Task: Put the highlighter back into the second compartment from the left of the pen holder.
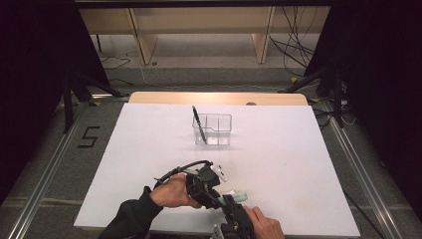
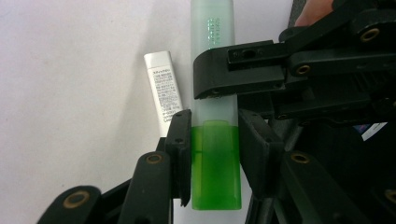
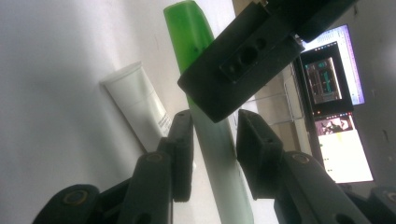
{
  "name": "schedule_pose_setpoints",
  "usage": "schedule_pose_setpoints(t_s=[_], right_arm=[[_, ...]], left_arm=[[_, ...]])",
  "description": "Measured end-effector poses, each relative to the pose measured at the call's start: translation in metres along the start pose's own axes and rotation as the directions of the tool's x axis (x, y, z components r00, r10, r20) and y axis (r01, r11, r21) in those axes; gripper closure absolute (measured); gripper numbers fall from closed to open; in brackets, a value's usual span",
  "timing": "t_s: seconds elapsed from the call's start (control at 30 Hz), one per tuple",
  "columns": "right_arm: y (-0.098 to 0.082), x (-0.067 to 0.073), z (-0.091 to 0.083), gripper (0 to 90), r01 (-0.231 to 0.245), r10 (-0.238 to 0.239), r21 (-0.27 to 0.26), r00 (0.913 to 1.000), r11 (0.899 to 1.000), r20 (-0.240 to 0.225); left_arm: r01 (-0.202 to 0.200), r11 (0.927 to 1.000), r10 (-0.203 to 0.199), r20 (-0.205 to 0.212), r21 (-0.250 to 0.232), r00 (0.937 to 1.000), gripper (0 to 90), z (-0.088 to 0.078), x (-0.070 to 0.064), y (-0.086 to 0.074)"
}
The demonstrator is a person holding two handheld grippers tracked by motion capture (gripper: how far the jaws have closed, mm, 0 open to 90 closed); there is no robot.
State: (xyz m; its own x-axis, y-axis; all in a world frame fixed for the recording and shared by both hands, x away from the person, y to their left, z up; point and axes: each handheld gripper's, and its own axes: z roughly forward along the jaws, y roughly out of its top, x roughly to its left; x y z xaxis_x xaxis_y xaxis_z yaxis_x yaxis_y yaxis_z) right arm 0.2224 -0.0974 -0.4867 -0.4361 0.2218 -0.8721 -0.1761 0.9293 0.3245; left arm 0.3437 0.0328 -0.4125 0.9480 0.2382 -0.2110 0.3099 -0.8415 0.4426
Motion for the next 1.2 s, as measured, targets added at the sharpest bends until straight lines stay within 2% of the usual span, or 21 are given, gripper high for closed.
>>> schedule_pose_setpoints(t_s=[0.5,0.63,0.8,1.0,1.2], right_arm=[[0.002,0.005,0.001,75.1,0.086,-0.086,0.006,0.9963,0.996,0.004],[0.002,0.006,0.000,76.1,0.093,-0.093,-0.003,0.9957,0.996,0.010],[0.003,0.005,-0.001,77.4,0.076,-0.076,-0.010,0.9970,0.997,0.014],[0.001,0.004,-0.001,77.5,0.087,-0.087,-0.004,0.9961,0.996,0.016],[0.000,0.002,-0.001,77.5,0.078,-0.077,-0.002,0.9968,0.997,0.021]], left_arm=[[0.005,1.0000,-0.005,0.012,0.004,0.9999,66.2,-0.001,0.001,-0.001],[0.015,0.9999,-0.015,0.021,0.001,0.9997,66.0,-0.003,0.002,-0.001],[0.011,0.9999,-0.011,0.013,-0.002,0.9998,64.9,-0.009,0.001,-0.001],[0.026,0.9991,-0.026,-0.003,-0.033,0.9997,59.1,-0.020,0.004,-0.004],[0.044,0.9972,-0.046,-0.023,-0.060,0.9987,52.9,-0.031,0.008,-0.007]])
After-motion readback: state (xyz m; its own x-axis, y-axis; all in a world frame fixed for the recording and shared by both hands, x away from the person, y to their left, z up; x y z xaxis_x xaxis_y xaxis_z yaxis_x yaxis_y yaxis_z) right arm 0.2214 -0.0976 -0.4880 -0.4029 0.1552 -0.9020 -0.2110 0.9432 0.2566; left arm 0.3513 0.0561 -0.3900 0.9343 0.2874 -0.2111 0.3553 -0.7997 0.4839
